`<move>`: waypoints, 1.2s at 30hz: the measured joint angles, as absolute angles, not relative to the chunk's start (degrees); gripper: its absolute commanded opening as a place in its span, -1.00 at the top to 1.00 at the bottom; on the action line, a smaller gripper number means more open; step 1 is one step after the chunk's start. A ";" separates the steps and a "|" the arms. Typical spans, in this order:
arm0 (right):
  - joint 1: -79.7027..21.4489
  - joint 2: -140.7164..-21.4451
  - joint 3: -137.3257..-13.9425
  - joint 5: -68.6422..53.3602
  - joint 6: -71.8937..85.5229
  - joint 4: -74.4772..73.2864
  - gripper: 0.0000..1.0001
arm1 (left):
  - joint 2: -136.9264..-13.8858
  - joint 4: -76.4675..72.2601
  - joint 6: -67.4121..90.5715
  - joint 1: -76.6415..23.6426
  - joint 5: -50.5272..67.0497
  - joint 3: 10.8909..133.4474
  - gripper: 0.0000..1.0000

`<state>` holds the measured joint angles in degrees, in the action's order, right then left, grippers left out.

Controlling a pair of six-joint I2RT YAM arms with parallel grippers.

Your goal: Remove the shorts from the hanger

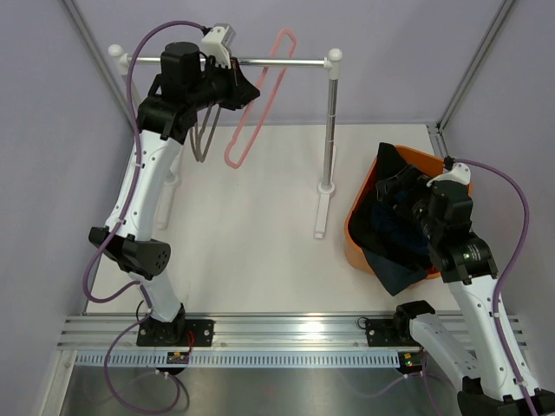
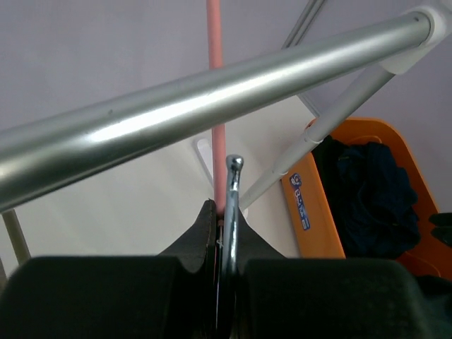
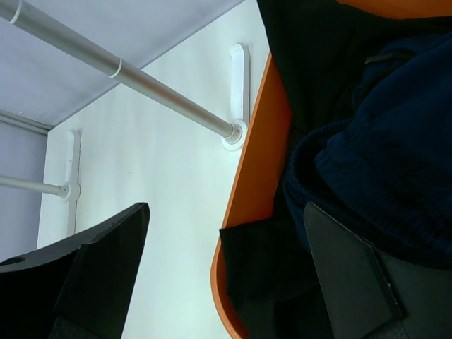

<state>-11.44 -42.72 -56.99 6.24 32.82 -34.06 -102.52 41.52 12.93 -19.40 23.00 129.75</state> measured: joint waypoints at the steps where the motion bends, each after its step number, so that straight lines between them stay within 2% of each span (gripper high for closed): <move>1: -11.44 -42.76 -56.99 6.22 32.71 -34.06 -0.99 | -102.52 40.95 13.21 -19.40 22.74 129.75 1.00; 17: -11.44 -44.56 -57.01 4.80 31.07 -33.85 -0.99 | -107.96 34.35 16.38 -19.42 19.31 132.40 1.00; 36: -11.44 -45.65 -57.04 3.46 30.85 -32.34 -0.99 | -109.95 33.34 16.45 -20.84 17.91 133.78 1.00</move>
<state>-11.44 -45.65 -57.04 3.46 30.85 -32.34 -109.95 33.34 16.45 -20.84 17.91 133.78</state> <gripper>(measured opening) 0.993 0.038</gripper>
